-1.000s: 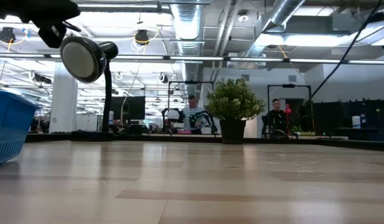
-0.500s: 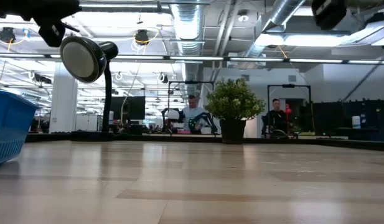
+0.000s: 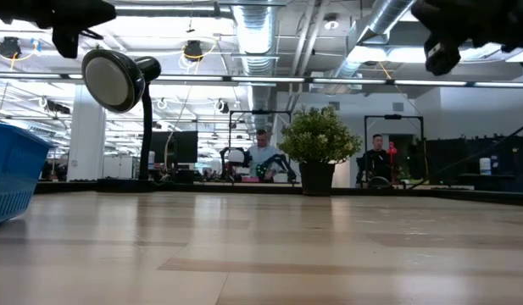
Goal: Pick and place rubber bands into bin
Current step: Return to Home Position
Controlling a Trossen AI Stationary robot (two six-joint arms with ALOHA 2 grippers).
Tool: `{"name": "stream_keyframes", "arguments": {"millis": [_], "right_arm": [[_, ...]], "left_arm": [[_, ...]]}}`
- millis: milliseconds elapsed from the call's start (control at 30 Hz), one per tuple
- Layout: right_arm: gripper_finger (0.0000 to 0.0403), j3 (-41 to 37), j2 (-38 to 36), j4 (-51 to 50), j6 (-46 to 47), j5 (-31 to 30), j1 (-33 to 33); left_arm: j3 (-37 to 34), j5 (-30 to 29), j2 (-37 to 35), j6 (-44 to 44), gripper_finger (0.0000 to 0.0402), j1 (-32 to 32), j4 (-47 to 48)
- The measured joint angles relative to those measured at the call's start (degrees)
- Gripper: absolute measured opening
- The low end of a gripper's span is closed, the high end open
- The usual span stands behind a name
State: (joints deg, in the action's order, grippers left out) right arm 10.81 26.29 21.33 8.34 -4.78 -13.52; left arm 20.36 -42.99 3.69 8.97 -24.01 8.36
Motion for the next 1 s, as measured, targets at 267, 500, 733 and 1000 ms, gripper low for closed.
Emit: {"name": "stream_keyframes", "arguments": {"millis": [267,500,733,1000], "right_arm": [[0.0087,-8.91,-0.87,13.82,-0.73,4.80,1.05],[0.0087,-10.21,-3.99,14.16,0.04,7.93,3.11],[0.0087,-10.18,-13.37,3.92,0.24,12.24,5.68],[0.0087,-10.16,-22.96,-4.44,0.42,12.27,8.25]], "left_arm": [[-0.32,5.50,-3.29,3.79,0.0035,-0.02,7.00],[-1.40,-2.08,-3.61,-0.03,0.0035,0.00,2.68],[3.20,-2.59,-3.63,-1.39,0.0035,0.00,4.80],[-4.01,0.94,-3.56,1.35,0.0035,-0.02,0.60]]}}
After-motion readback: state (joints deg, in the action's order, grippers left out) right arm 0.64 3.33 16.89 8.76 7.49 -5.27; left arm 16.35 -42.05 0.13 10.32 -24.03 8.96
